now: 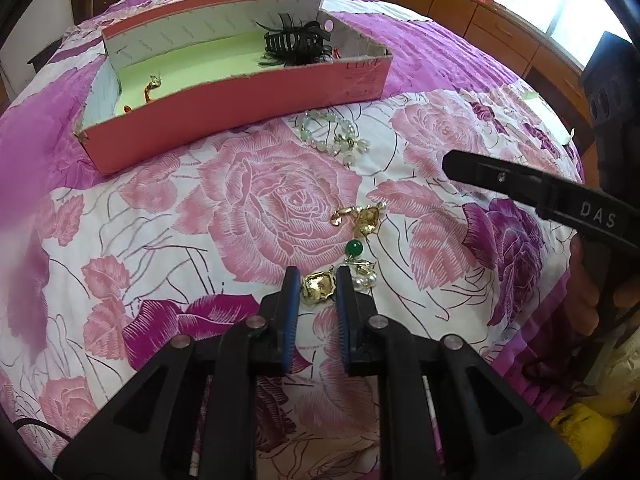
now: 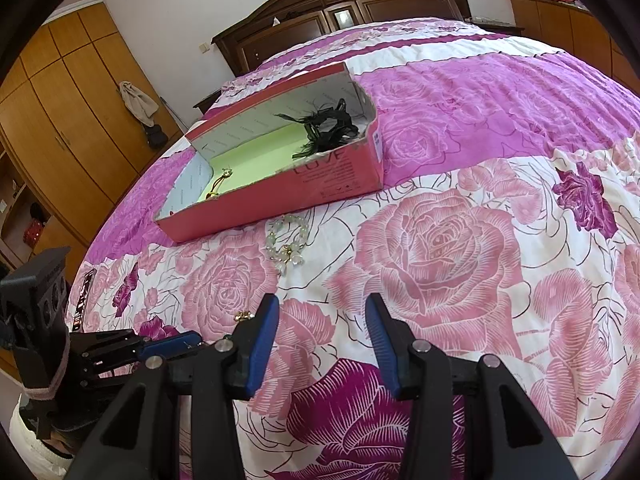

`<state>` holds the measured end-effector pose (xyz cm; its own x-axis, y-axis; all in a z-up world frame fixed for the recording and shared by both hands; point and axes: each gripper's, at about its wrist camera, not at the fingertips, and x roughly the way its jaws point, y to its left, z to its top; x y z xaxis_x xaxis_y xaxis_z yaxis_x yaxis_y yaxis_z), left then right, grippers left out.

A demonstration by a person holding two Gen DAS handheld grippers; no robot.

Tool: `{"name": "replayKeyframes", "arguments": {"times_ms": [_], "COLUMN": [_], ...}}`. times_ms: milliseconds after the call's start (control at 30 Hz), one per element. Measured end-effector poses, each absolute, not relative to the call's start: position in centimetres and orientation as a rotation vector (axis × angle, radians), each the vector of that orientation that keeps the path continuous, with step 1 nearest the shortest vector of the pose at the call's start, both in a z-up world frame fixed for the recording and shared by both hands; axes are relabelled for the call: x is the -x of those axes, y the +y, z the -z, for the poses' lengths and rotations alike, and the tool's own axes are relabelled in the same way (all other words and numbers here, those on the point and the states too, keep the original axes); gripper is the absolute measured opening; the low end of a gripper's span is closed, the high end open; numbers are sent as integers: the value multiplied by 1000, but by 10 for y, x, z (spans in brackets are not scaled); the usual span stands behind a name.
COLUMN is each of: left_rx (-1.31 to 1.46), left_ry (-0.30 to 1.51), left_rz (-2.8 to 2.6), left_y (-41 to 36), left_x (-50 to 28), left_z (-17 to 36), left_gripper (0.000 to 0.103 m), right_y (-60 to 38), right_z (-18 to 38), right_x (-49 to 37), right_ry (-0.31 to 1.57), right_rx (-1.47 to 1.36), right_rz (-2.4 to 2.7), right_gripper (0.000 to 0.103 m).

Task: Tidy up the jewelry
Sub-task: 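Grasp a gold pearl earring with the right tool while the left tool grasps a gold earring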

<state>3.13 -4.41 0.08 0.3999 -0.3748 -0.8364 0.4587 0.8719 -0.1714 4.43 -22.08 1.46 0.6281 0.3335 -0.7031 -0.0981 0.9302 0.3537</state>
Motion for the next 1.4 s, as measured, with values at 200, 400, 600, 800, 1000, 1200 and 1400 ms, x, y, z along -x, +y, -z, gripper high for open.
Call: {"name": "replayKeyframes", "arguments": {"times_ms": [200,400,600,800,1000,1200,1400], "left_rx": [-67,-52,-49,-47,-39,-37,-34], "left_ry": [1000,962,937,937,945,950,957], "left_rz": [499,454,397,355,343,345,344], "left_y": [-33,-20,-6,3,7,7,7], "left_x": [-34,-39,-43,-47,-48,-49,-50], "left_z": [-12,-22,-26,-22,-17,-14,-11], "left_gripper": [9,9,9,9,9,10,10], "right_y": [-216,-211,-198,-181,-165,-151,-146], "right_z": [-14,-14,-11,-6,0,5,11], "right_x": [-45,-46,-47,-50,-54,-60,-63], "right_ry": [862,872,889,914,939,952,963], "right_rx": [-278,-265,-243,-213,-189,-158,-146], "right_rz": [-261,-273,-298,-332,-358,-375,-373], "right_gripper": [48,48,48,48,48,37,27]}}
